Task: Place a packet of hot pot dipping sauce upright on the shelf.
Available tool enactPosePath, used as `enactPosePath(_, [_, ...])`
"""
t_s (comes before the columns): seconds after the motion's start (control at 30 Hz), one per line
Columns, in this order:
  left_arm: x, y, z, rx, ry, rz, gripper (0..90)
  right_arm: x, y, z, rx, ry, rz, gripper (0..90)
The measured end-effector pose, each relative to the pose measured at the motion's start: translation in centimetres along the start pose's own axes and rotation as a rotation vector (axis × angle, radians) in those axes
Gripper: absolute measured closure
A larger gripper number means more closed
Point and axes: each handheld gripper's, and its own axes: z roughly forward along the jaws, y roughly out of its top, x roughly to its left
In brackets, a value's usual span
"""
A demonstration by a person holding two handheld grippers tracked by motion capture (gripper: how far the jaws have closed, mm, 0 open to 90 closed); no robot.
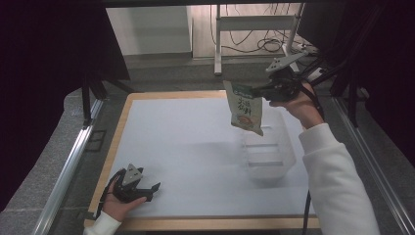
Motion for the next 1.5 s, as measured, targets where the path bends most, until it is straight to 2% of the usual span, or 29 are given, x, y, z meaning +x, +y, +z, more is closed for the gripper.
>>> enactPosePath(0.27, [-0.2,0.0,0.0,0.005,0.011,0.007,15.4,-1.3,-0.9,-0.6,0.002,-0.009,0.014,89.3])
enactPosePath(0.5, [-0.9,0.0,0.2,0.017,0.015,0.026,15.4,-2.5,-1.7,-0.9,0.002,-0.011,0.023,89.3])
enactPosePath(0.67, [-1.0,-0.1,0.1,0.021,0.028,0.022,15.4,-3.3,-2.1,-0.8,0.005,-0.014,0.035,89.3])
enactPosePath(0.87, [-0.8,-0.5,-0.2,0.029,0.046,0.009,15.4,-4.6,-2.7,-0.3,0.005,-0.01,0.047,89.3])
enactPosePath(1.0, [-0.7,-0.7,-0.2,0.035,0.054,-0.001,15.4,-5.6,-2.9,-0.1,0.004,-0.004,0.034,89.3])
enactPosePath(1.27, [-0.6,-0.6,0.0,0.044,0.056,0.003,15.4,-7.1,-4.0,1.2,-0.012,0.026,0.034,89.3])
enactPosePath(1.5, [-0.6,-0.6,-0.1,0.037,0.056,-0.004,15.4,-7.5,-5.0,2.6,0.005,0.016,0.029,89.1])
